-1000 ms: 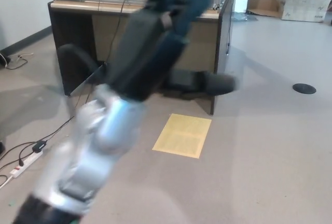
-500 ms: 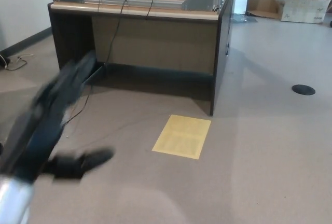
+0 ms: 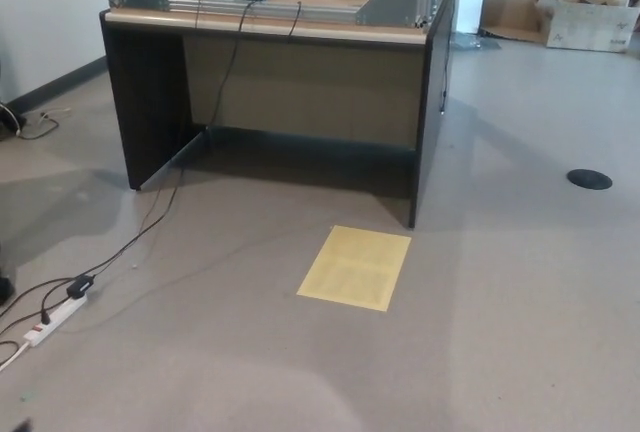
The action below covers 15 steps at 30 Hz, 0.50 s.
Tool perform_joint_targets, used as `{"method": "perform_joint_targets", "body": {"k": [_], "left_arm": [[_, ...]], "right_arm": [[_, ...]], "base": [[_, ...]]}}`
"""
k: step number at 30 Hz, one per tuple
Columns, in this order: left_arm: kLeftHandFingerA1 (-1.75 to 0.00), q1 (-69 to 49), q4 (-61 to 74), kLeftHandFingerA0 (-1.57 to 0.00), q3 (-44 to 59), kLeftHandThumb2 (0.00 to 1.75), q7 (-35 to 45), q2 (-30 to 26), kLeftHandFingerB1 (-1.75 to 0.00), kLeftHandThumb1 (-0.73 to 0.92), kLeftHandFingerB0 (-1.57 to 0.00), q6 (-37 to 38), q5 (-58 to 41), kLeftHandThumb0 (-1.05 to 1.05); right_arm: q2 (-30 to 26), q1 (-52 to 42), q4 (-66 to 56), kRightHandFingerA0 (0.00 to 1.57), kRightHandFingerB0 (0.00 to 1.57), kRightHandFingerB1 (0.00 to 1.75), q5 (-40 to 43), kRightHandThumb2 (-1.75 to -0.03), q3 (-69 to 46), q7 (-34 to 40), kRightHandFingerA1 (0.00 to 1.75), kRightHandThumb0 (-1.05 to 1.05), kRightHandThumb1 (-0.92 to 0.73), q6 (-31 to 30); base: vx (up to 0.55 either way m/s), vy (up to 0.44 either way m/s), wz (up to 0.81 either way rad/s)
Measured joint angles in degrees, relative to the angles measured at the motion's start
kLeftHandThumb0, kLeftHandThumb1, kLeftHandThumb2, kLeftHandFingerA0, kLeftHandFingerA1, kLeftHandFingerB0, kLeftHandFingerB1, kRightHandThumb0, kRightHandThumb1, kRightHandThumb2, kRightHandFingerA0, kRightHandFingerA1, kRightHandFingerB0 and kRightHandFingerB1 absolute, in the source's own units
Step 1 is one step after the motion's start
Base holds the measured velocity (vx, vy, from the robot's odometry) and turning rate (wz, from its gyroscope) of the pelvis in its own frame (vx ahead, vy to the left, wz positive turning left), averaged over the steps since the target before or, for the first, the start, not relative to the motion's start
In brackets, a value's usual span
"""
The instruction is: A person hands over a black lunchbag to the robot and the robot uses its left hand to grab the strips of the lunchbag, the gives it back to the person.
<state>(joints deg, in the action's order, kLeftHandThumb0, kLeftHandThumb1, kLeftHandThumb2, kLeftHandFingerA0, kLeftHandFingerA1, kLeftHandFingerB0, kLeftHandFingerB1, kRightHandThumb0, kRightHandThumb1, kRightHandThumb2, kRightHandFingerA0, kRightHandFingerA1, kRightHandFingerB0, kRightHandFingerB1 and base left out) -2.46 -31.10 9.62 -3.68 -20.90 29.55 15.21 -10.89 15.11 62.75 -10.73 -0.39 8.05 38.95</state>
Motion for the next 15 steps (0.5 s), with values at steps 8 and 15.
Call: {"method": "perform_joint_targets", "body": {"k": [8, 15], "left_arm": [[-0.40, 3.8, -17.7, -0.05, 0.1, 0.76, 0.2, -2.2, -0.17, 0.40, -0.02, 6.9, -1.1, -0.61], [-0.40, 5.4, -24.3, -0.04, -0.2, 0.76, 0.9, -2.3, -0.16, 0.40, -0.02, 11.1, -2.2, -0.60]], "right_arm": [[-0.6, 0.4, -0.4, 0.52, 0.32, 0.31, 0.1, -0.58, -1.1, 0.1, 0.43, -0.52, -0.62, 0.0], [-0.7, 0.0, -0.4, 0.53, 0.33, 0.31, 0.1, -0.59, -1.6, 0.2, 0.43, -0.54, -0.62, 0.0]], "base": [[0.00, 0.000, 0.00], [0.00, 0.000, 0.00]]}}
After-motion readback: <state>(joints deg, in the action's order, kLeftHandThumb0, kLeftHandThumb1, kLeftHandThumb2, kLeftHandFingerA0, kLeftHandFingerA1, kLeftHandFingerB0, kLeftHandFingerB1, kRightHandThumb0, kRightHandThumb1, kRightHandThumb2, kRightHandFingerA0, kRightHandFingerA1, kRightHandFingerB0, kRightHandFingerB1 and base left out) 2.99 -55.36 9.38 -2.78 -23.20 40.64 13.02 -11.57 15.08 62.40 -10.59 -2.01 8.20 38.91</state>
